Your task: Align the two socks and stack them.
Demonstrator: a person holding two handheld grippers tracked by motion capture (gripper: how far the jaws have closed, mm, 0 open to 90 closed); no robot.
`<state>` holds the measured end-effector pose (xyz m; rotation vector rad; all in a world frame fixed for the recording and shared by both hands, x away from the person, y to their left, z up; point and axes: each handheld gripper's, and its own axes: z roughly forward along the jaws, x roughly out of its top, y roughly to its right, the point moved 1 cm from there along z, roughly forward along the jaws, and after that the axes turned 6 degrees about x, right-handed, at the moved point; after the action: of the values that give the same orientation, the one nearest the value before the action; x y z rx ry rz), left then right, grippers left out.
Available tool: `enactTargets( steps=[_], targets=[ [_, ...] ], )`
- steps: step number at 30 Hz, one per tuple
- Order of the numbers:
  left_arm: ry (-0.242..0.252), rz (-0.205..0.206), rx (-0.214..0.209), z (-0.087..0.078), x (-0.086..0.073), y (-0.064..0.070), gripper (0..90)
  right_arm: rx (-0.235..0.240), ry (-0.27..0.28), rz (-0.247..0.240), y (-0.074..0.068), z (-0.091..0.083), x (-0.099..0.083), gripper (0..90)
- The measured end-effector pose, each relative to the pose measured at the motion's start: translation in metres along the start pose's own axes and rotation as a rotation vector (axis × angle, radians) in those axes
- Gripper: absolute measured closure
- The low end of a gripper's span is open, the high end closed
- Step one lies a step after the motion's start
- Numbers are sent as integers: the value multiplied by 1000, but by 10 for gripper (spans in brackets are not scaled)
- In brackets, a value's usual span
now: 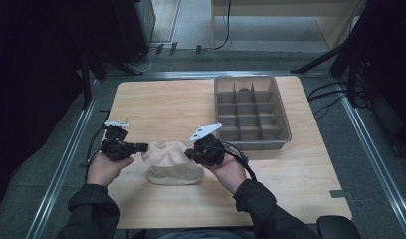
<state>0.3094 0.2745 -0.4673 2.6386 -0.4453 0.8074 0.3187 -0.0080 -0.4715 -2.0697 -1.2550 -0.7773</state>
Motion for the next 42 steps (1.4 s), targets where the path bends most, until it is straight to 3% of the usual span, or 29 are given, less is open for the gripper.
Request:
enactTargets(
  steps=[9, 15, 23, 29, 34, 42],
  targets=[
    [-23, 7, -11, 0, -16, 10, 877, 23, -2, 13, -11, -7, -18, 863],
    [-46, 7, -25, 9, -23, 11, 876, 30, -15, 15, -14, -4, -32, 863],
    [-70, 13, -18, 17, -30, 9, 873, 40, -34, 32, -11, 4, -45, 860],
    [-83, 12, -17, 22, -34, 8, 867, 38, -48, 15, -12, 12, -51, 858],
    [-104, 21, 6, 27, -35, 11, 855, 39, -54, 18, -11, 19, -59, 852],
    [-117, 21, 11, 30, -37, 9, 778, 53, -67, 25, -7, 24, -65, 765]
  ],
)
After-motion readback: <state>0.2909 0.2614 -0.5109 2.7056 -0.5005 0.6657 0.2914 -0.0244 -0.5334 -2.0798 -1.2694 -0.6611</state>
